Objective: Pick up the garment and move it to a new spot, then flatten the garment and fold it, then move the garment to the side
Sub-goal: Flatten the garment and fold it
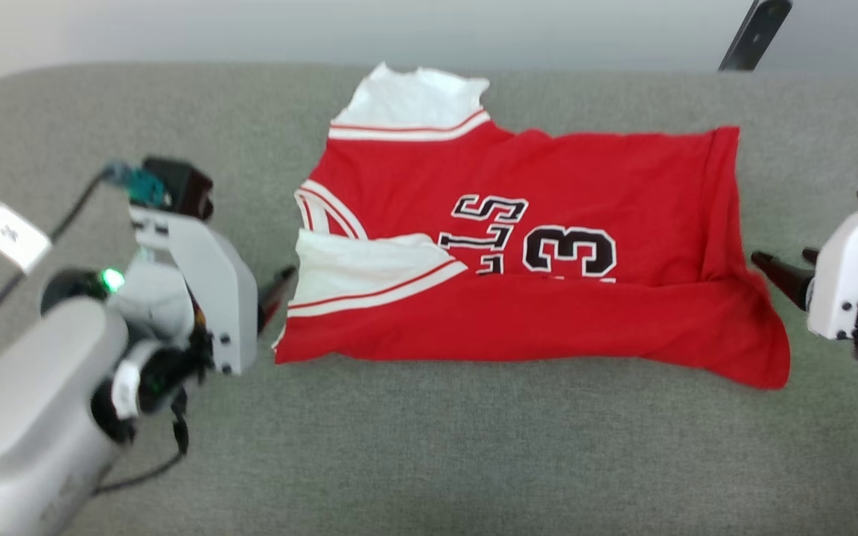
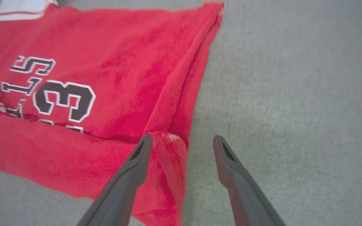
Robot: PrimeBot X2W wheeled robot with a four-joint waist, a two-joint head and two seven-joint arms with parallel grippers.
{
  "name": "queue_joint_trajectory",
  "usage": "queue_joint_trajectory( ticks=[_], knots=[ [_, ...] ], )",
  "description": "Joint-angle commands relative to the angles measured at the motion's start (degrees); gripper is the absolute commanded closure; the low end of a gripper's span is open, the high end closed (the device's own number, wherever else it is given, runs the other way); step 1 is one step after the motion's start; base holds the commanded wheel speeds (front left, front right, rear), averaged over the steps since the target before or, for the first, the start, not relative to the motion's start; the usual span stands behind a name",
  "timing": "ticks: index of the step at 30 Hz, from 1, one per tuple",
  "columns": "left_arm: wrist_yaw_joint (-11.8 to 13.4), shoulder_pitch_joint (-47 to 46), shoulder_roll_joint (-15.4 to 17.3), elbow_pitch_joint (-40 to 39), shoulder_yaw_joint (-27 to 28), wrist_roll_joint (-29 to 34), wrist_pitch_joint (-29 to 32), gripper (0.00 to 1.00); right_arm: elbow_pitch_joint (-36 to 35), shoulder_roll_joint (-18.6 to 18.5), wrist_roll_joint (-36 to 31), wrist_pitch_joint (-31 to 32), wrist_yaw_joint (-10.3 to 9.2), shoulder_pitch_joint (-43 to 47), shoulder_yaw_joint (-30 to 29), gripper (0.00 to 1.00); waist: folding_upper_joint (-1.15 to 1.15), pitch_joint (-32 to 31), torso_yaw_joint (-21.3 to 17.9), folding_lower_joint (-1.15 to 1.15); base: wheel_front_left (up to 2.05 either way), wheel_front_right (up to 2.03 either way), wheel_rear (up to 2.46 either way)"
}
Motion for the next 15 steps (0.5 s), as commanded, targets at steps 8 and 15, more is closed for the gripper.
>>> queue_joint_trajectory(
  ticks=[8, 15],
  knots=[
    [-0.9, 8.0, 0.4, -2.8, 1.4, -0.2, -9.1, 0.00, -12.8, -4.6, -4.3, -24.4, -0.06, 12.6, 0.6, 0.00, 0.00, -6.3, -0.3, 0.00, 0.00, 0.00, 0.00],
    [-1.8, 13.9, 1.1, -4.9, 3.3, 0.5, -18.8, 0.00, -19.7, -1.7, -14.4, -44.8, -0.06, 23.7, -2.8, 0.00, 0.00, -7.7, -1.0, 0.00, 0.00, 0.00, 0.00]
  ],
)
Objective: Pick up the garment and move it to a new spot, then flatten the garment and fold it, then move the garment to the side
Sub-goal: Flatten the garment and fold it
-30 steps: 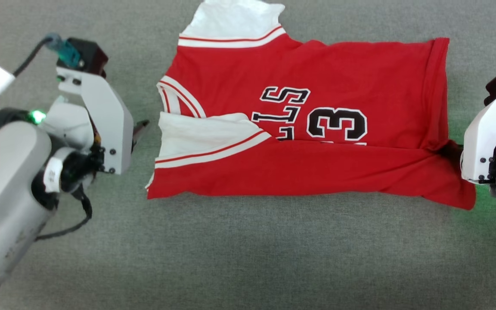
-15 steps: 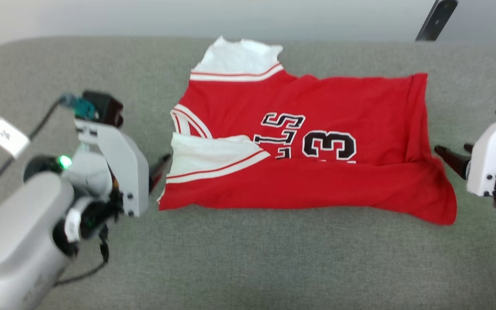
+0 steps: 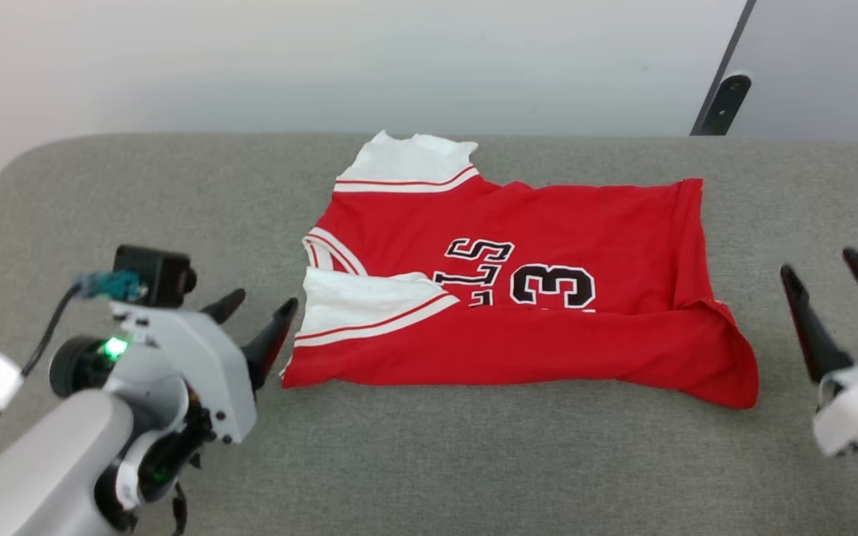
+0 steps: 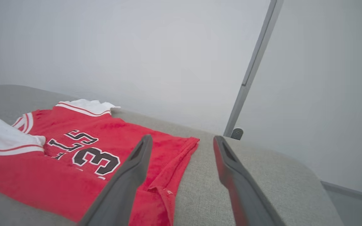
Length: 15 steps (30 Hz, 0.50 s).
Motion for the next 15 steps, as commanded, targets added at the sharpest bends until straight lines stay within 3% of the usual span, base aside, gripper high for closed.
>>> queue_joint_trajectory(
  ticks=[1, 8, 15],
  knots=[
    [0.4, 1.7, 0.1, -0.1, 0.4, 0.1, -1.5, 0.00, -1.3, 1.9, -2.5, -2.5, -0.06, 2.5, -1.3, 0.00, 0.00, -0.2, -0.5, 0.00, 0.00, 0.00, 0.00],
    [0.6, 3.7, 1.3, -1.1, 0.7, -0.8, -1.9, 0.00, -6.0, 10.5, -8.9, -9.0, -0.07, 10.5, -6.1, 0.00, 0.00, 1.6, -2.5, 0.00, 0.00, 0.00, 0.00],
    [0.2, -2.3, 3.5, 0.0, -0.6, -5.5, 12.5, 0.00, -7.1, 14.5, -9.8, -8.6, -0.07, 10.6, -7.1, 0.00, 0.00, 4.6, -5.9, 0.00, 0.00, 0.00, 0.00]
  ],
)
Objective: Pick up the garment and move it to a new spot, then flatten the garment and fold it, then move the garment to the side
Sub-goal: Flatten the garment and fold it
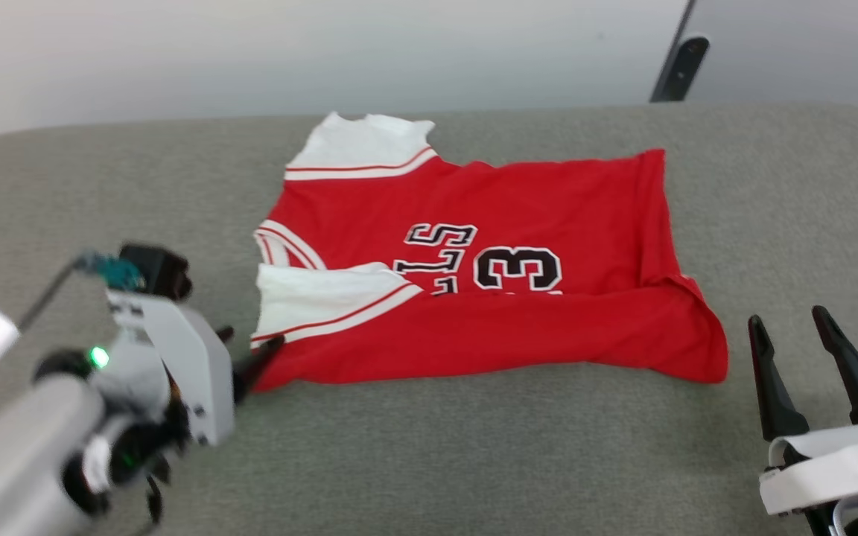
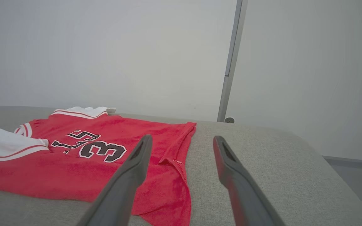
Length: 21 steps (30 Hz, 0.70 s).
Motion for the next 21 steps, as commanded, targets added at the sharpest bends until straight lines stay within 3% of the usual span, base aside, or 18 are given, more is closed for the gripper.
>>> queue_joint_trajectory(
  ticks=[1, 14, 21],
  knots=[
    [0.0, -2.5, 0.6, 0.5, 0.2, -0.8, 2.7, 0.00, -0.3, 0.2, -0.3, 0.0, -0.08, -1.2, -0.1, 0.00, 0.00, 2.2, -2.3, 0.00, 0.00, 0.00, 0.00],
    [-2.2, -10.5, 1.7, 8.6, -4.4, -1.1, 18.5, 0.00, -0.4, 3.4, 0.3, 1.6, -0.08, -3.0, -0.8, 0.00, 0.00, 6.0, -6.9, 0.00, 0.00, 0.00, 0.00],
    [-3.4, -12.3, 1.7, 14.8, -6.8, -0.1, 23.1, 0.00, -0.8, 4.3, 0.9, 1.8, -0.08, -3.5, -0.7, 0.00, 0.00, 7.9, -8.2, 0.00, 0.00, 0.00, 0.00]
  ],
)
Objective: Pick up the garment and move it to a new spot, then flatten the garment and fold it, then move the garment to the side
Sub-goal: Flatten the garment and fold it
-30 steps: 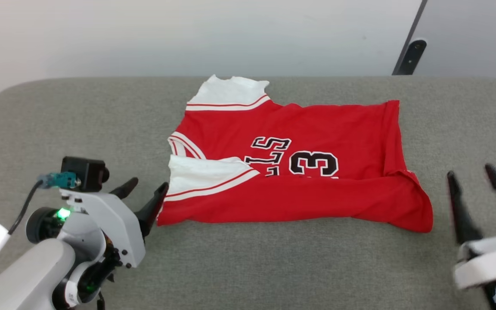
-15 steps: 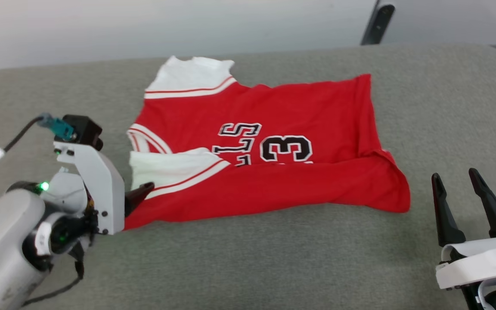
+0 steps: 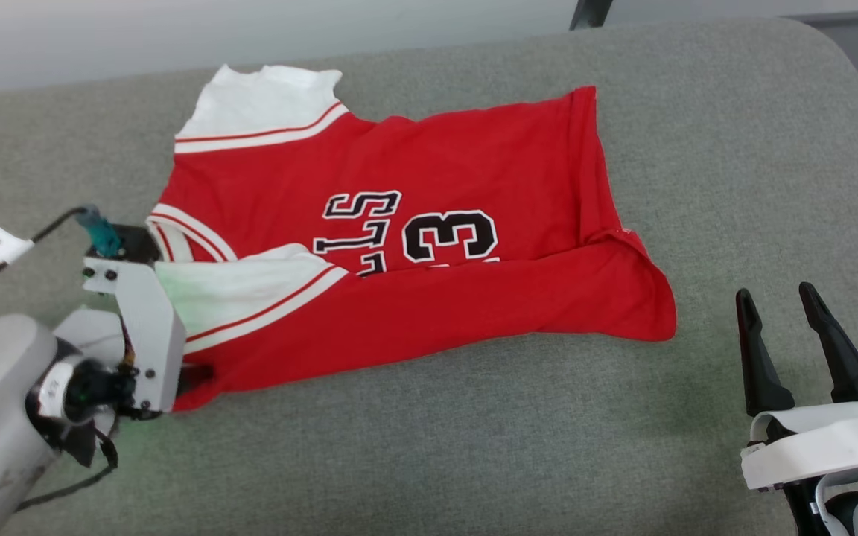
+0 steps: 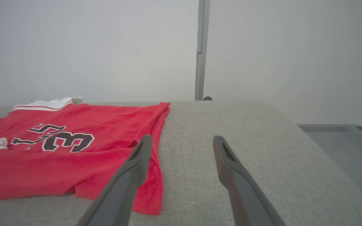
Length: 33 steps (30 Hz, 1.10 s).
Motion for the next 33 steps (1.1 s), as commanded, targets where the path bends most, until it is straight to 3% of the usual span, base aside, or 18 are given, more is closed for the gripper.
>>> queue_joint_trajectory(
  ticks=[1, 7, 10, 15, 19, 25, 30, 33],
  knots=[
    [0.0, -0.2, -0.4, 0.7, -0.2, -0.2, 0.4, 0.00, -0.2, 0.5, 0.6, -0.3, -0.08, -0.7, -0.3, 0.00, 0.00, 0.9, -0.6, 0.00, 0.00, 0.00, 0.00],
    [0.2, -0.1, -3.5, 6.0, -0.6, -1.0, 0.3, 0.00, 0.1, 0.8, 0.9, 0.0, -0.08, -1.4, -0.1, 0.00, 0.00, 2.0, -0.5, 0.00, 0.00, 0.00, 0.00],
    [0.8, 0.3, -5.3, 8.5, -0.8, -1.8, 1.1, 1.00, 0.3, 0.7, 0.7, 0.8, -0.08, -1.8, 0.3, 0.00, 0.00, 2.3, -0.3, 0.00, 0.00, 0.00, 0.00],
    [1.0, -0.6, -7.0, 9.6, -1.3, -2.5, 2.7, 1.00, 0.1, -0.5, 2.1, 4.2, -0.08, -2.6, 1.7, 0.00, 0.00, 2.3, 0.4, 0.00, 0.00, 0.00, 0.00],
    [0.3, -1.8, -7.9, 9.4, -1.5, -1.9, 2.4, 1.00, 0.0, -2.1, 4.9, 11.8, -0.08, -3.9, 2.6, 0.00, 0.00, 2.3, 1.2, 0.00, 0.00, 0.00, 0.00],
    [-0.5, -2.9, -9.4, 9.3, -1.7, -1.4, 2.1, 1.00, 1.0, -6.6, 11.4, 30.9, -0.08, -10.3, 5.7, 0.00, 0.00, 2.7, 2.3, 0.00, 0.00, 0.00, 0.00],
    [-1.4, -3.9, -11.0, 9.3, -2.4, -0.8, 1.6, 1.00, 5.4, -9.6, 16.8, 49.3, -0.08, -17.4, 6.8, 0.00, 0.00, 3.2, 3.5, 0.00, 0.00, 0.00, 0.00],
    [-1.9, -4.8, -12.3, 9.6, -2.5, -0.7, 1.2, 1.00, 8.4, -11.3, 17.4, 57.0, -0.08, -22.3, 7.8, 0.00, 0.00, 3.7, 4.2, 0.00, 0.00, 0.00, 0.00]
  ],
)
